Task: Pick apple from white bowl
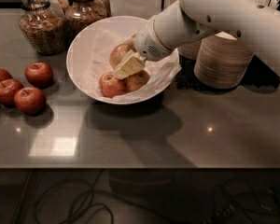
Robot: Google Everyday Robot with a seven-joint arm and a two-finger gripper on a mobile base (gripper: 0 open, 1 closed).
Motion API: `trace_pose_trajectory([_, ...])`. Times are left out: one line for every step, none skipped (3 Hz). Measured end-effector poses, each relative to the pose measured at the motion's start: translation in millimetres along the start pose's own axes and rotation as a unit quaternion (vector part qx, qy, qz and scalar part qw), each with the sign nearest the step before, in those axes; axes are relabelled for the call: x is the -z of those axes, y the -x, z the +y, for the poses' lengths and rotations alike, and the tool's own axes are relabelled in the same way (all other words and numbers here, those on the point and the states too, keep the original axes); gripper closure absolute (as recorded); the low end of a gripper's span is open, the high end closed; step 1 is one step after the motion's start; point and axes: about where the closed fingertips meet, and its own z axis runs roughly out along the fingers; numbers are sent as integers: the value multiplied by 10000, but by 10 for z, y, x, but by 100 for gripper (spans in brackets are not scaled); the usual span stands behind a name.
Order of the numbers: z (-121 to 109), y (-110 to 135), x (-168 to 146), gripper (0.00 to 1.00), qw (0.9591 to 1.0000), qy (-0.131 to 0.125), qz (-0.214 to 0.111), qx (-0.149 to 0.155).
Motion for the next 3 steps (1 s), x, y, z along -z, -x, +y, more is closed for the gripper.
trace_pose_trajectory([1, 1, 0, 66, 10000, 3, -2, 1])
trace_pose_trajectory([27, 27, -11, 89, 10000, 79, -50, 22])
trace_pose_trajectory([10, 171, 106, 100, 9993, 139, -314, 141])
